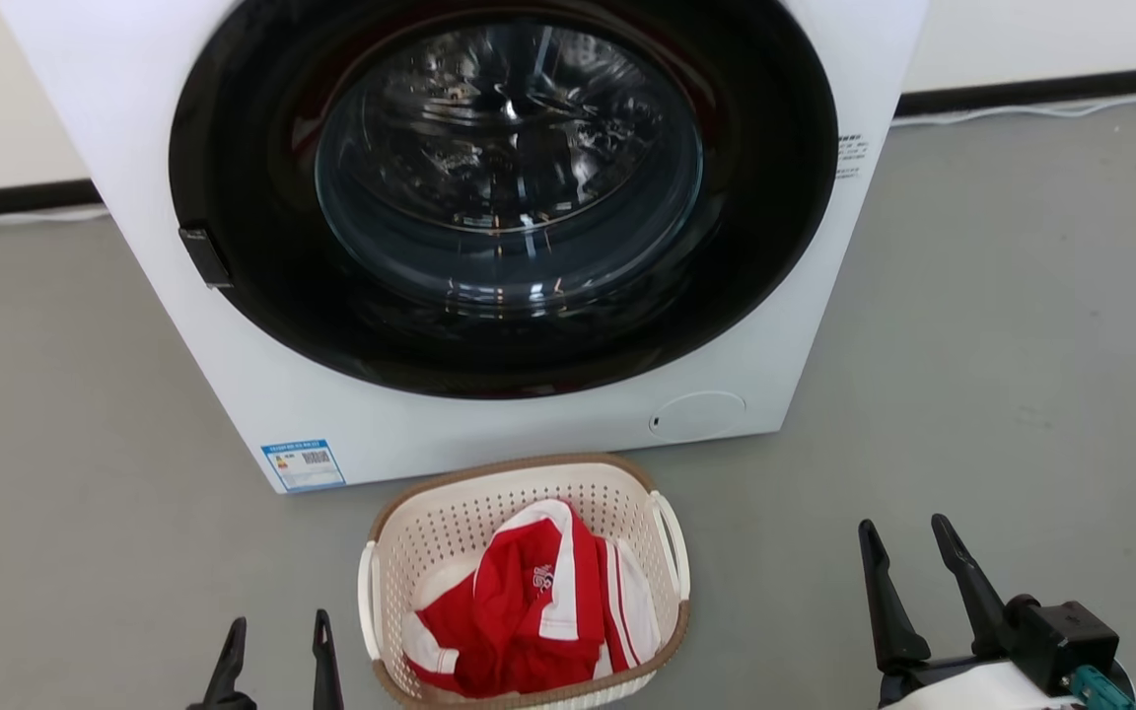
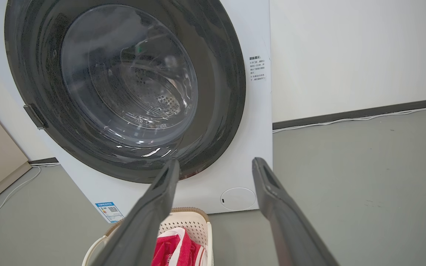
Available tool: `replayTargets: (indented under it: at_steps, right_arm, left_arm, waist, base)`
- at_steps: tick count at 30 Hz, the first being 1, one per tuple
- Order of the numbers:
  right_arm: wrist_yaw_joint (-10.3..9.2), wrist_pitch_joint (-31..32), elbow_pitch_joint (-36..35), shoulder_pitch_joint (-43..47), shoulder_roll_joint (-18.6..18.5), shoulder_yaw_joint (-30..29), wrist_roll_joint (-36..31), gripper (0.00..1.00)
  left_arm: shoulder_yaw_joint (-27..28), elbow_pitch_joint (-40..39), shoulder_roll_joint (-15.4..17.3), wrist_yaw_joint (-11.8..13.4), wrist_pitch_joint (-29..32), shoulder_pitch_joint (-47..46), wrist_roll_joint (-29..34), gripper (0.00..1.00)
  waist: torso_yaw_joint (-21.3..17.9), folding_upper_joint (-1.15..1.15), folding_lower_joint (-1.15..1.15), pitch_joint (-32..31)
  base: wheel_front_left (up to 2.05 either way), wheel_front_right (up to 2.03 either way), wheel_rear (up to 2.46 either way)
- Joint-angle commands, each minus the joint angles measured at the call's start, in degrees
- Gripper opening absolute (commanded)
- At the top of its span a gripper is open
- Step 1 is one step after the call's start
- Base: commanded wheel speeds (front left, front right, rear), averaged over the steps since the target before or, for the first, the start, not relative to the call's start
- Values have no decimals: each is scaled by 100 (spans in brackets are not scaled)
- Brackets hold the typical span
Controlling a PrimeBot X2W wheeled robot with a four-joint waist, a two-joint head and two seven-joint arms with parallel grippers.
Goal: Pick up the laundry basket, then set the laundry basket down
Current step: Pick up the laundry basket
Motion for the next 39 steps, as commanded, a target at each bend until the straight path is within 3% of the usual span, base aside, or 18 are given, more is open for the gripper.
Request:
replayTargets:
  at_steps: [1,16,28,39]
  right_arm:
    - [40,-38,-131,-332,-17,139,-21,100]
    - [40,-38,650,-1367,-17,153,75,100]
    - [40,-38,1693,-2899,-17,278,94,100]
    - [40,-38,2366,-3849,-17,356,176,100]
  left_arm:
    - [201,-163,18,-41,-35,-354,-51,100]
    - [340,832,84,-273,-35,-1481,-90,100]
    - [384,1984,107,-395,-35,-3222,-33,100]
    - [416,3011,86,-434,-35,-4295,-23,100]
  waist:
    - [5,0,0,110]
    - [87,0,0,1325]
    - [233,0,0,2965]
    - [325,0,0,3973]
  base:
    - [0,0,0]
    - [0,0,0]
    - [0,0,0]
    - [0,0,0]
